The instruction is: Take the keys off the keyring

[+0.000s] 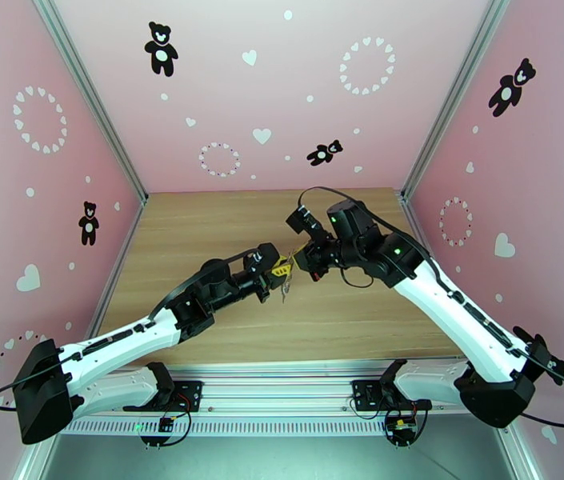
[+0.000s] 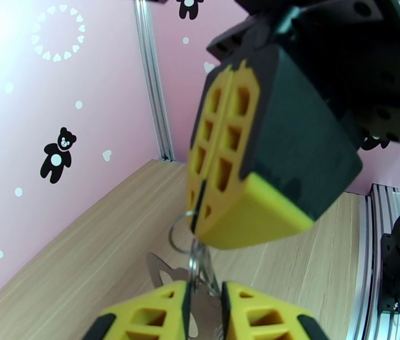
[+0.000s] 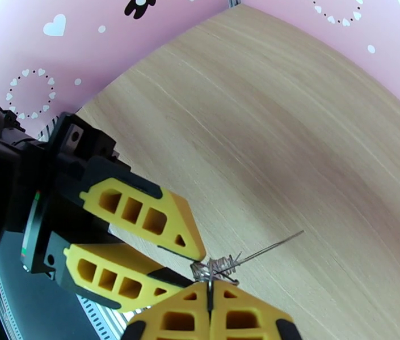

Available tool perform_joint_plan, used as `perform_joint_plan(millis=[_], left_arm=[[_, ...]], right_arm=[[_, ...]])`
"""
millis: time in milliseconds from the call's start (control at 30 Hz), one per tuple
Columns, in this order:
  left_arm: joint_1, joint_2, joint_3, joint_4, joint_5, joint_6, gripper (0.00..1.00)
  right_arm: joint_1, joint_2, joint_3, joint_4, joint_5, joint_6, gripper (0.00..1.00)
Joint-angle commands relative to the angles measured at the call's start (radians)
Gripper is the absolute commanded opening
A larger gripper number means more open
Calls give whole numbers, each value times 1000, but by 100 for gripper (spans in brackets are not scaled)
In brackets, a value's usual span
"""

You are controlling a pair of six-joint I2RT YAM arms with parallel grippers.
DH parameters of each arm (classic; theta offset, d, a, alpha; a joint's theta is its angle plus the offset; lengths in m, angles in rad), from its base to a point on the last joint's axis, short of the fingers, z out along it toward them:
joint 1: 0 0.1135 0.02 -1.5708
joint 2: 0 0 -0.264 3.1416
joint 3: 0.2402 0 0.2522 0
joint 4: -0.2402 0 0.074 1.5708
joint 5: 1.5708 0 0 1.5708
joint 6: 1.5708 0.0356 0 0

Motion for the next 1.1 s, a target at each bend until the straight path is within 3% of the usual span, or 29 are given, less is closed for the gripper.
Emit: perform_joint_plan(millis=[0,400,533,600,667,900,1067], left_arm=[[-2,-8,22,-34,32,-11,23],[-2,23,45,23,69,-41,18],[-3,29,48,9,54,-36,12],[-3,26,64,-24,68,-28,9],[-3,23,78,-74,72,-17,0],[-3,18,165,-205,65,-21,0],[-3,51,320,-473,-6,-45,0]], right_arm=[[4,-33,-4,9,12,-30,0],[3,-47,-20,23,10,-42,0],[3,-49,-22,28,9,-52,0],[3,-52,-23,28,7,-55,0],[3,-50,-28,32,2,-59,0],[4,-40,-38,50,-8,-33,0],[4,-43,-55,56,-7,-31,0]])
